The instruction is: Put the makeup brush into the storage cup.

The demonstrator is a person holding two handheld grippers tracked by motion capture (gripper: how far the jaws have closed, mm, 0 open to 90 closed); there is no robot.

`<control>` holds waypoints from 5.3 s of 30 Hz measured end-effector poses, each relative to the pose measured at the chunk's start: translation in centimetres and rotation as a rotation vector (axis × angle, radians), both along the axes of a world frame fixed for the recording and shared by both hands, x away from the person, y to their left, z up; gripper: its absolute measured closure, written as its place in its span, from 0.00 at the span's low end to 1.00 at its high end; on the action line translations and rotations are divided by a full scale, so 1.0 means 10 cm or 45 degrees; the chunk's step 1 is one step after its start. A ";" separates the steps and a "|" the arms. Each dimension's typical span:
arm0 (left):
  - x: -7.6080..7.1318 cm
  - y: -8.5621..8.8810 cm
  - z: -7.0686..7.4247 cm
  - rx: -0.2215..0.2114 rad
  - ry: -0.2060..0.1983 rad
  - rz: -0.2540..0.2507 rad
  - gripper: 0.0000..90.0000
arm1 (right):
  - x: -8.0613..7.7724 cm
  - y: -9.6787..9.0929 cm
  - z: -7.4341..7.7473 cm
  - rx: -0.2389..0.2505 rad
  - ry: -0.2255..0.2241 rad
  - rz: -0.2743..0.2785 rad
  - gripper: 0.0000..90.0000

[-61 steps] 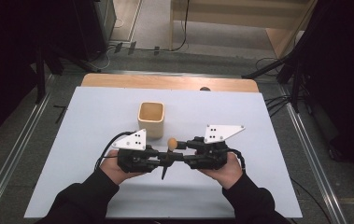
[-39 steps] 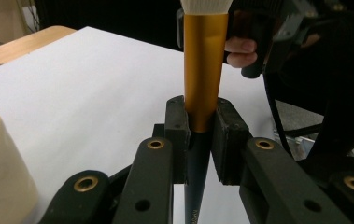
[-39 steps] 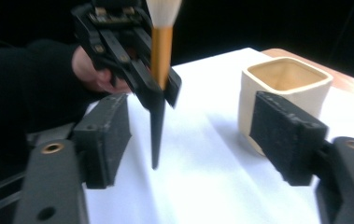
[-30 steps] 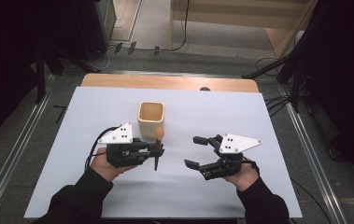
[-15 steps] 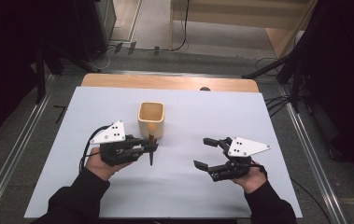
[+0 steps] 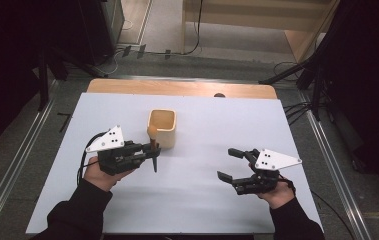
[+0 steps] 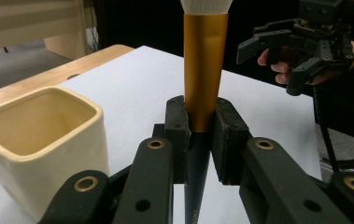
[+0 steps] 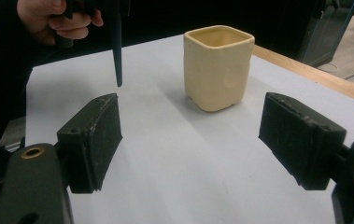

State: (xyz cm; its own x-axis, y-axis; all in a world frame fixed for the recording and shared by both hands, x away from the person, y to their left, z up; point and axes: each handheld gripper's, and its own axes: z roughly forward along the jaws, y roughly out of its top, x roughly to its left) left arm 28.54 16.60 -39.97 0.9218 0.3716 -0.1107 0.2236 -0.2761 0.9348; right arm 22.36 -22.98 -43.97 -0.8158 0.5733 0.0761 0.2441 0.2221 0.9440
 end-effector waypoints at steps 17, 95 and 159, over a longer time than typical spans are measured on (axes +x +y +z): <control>0.13 -0.04 0.13 -0.009 0.009 0.004 0.87 | 0.03 0.00 -0.04 0.003 0.011 -0.022 0.24; 1.06 -0.37 0.47 0.015 -0.091 0.210 0.87 | 0.03 -0.04 -0.03 0.022 0.008 -0.035 0.24; 1.00 -0.23 -0.02 0.069 -0.014 0.265 0.87 | 0.04 -0.03 -0.04 0.012 0.012 -0.033 0.24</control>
State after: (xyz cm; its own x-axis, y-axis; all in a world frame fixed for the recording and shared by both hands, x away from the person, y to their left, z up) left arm 38.52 14.26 -40.19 0.8256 0.5592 -0.0753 0.2706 -0.2753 0.9225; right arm 22.72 -23.25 -44.40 -0.7997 0.5937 0.0889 0.2586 0.2070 0.9436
